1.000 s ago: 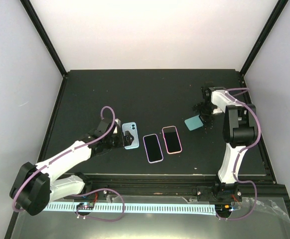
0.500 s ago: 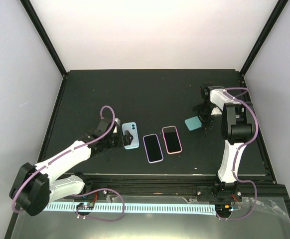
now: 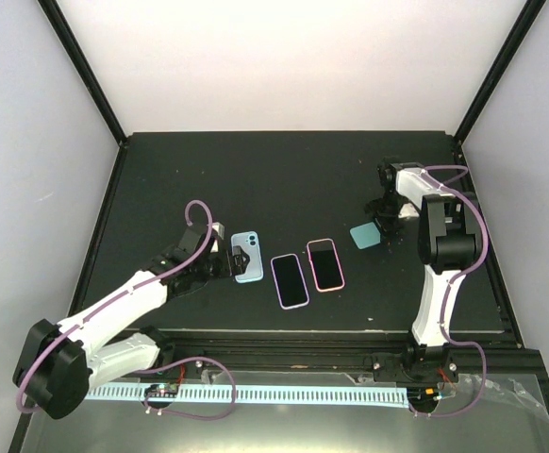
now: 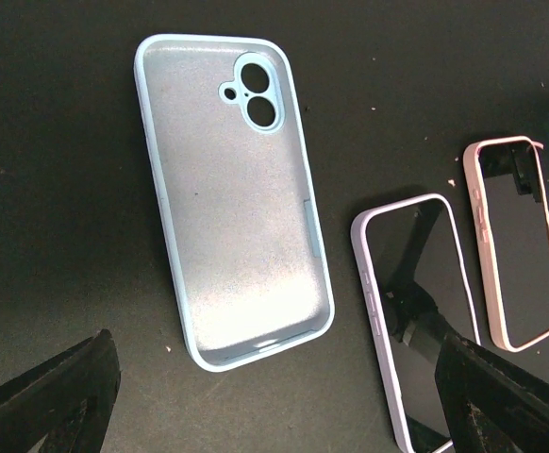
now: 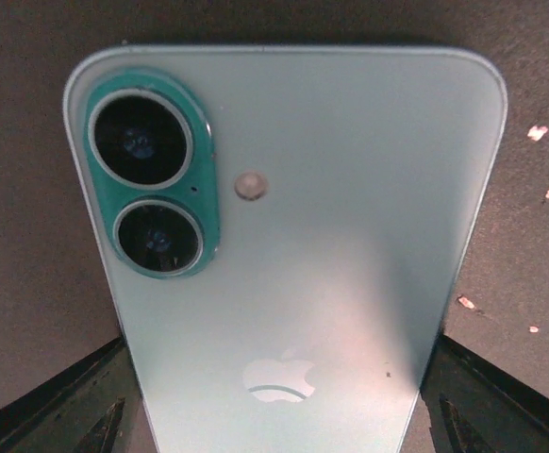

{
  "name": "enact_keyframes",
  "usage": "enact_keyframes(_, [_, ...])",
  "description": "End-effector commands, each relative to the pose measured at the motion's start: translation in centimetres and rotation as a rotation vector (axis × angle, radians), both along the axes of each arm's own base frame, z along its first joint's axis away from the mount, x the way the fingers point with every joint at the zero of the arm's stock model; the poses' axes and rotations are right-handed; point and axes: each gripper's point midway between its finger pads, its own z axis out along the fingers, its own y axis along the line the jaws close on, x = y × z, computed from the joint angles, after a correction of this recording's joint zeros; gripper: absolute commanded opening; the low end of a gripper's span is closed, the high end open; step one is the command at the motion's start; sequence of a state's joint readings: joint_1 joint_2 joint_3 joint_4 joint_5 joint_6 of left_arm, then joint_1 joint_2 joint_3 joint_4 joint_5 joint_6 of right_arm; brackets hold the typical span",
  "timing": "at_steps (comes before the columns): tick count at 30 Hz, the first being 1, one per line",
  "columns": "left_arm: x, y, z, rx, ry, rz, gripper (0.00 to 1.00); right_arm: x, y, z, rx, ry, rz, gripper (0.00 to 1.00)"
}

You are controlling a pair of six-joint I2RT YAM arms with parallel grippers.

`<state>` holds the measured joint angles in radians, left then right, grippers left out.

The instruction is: Put the phone into the phone case

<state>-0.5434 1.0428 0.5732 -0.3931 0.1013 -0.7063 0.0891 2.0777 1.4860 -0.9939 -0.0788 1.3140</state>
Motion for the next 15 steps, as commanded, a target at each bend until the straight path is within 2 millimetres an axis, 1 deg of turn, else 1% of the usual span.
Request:
enact_keyframes(1, [0.5,-0.2,1.3,-0.009,-0.032,-0.006,0.93,-0.3,1.0,-1.7,0.008,0.006,0.048,0.79])
enact_keyframes(6, [0.1,0.3,1.5,-0.006,-0.039,0.004,0.93,-0.3,1.7,-1.0,-0.002,-0.037,0.134,0.78])
enact_keyframes(9, [-0.3,0.4,1.5,-0.021,-0.043,0.006,0.93,-0.8,1.8,-0.8,-0.017,-0.064,0.182,0.76])
enact_keyframes(11, [-0.6,0.5,1.3,-0.027,-0.041,0.006,0.93,-1.8,1.8,-1.2,-0.011,-0.064,0.189,0.74])
enact_keyframes(15, [-1.1,0.6,1.1,-0.036,-0.034,0.005,0.93,-2.7,2.3,-1.2,0.026,-0.081,0.208,0.73])
